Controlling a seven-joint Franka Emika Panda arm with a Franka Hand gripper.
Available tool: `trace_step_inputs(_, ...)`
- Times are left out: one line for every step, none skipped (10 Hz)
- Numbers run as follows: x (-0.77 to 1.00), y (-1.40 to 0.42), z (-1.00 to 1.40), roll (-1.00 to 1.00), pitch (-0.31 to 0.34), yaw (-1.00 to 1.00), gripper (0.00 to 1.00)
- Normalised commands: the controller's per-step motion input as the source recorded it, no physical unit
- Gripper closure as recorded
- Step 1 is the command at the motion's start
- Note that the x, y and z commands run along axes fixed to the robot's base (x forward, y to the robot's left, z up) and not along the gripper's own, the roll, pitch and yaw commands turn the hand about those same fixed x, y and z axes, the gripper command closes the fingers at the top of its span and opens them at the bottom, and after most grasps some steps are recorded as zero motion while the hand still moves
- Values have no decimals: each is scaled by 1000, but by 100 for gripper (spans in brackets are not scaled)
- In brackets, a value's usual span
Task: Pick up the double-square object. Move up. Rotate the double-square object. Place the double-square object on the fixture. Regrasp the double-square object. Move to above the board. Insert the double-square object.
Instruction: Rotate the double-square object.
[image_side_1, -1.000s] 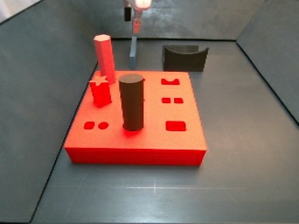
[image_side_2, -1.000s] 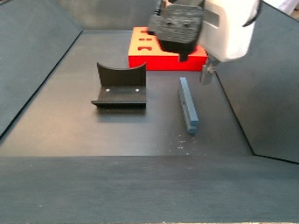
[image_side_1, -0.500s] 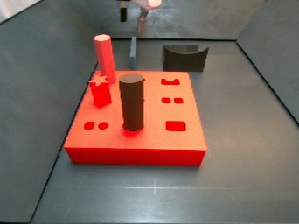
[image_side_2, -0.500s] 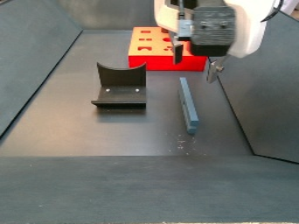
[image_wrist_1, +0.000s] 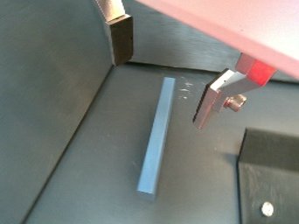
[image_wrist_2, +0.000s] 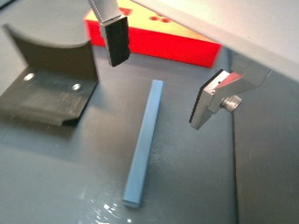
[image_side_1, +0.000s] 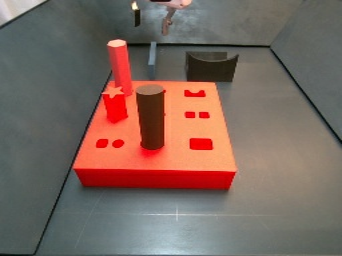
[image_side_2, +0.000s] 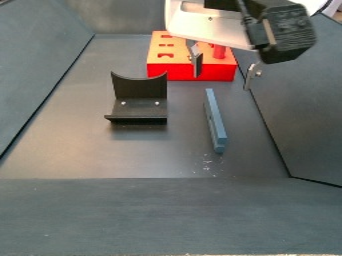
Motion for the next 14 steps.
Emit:
trace_step_inputs(37, 2, -34, 7, -16, 1000, 0)
trace_step_inputs(37, 2, -34, 9, -19, 1000, 0)
trace_step_inputs(37, 2, -34, 11, -23, 1000, 0)
trace_step_inputs(37, 2, -34, 12, -26, 1000, 0)
trace_step_inputs(37, 2, -34, 16, -34, 987, 0)
trace_step_inputs(36, 1, -35, 16, -34, 629, 0)
trace_step_inputs(35, 1, -35, 16, -33, 395, 0)
trace_step_inputs(34, 1, -35, 15, -32, 246, 0)
trace_step_inputs(0, 0, -1000, 0, 0, 0, 0)
trace_step_inputs(6, 1, -1000, 1, -9, -58, 0)
trace_step_inputs(13, 0, -1000, -4, -22, -57, 0)
trace_step_inputs(17, 2, -1000, -19, -30, -44, 0)
trace_step_inputs(23, 4, -1000, -31, -36, -32, 0)
trace_step_inputs(27, 4, -1000, -40, -38, -27, 0)
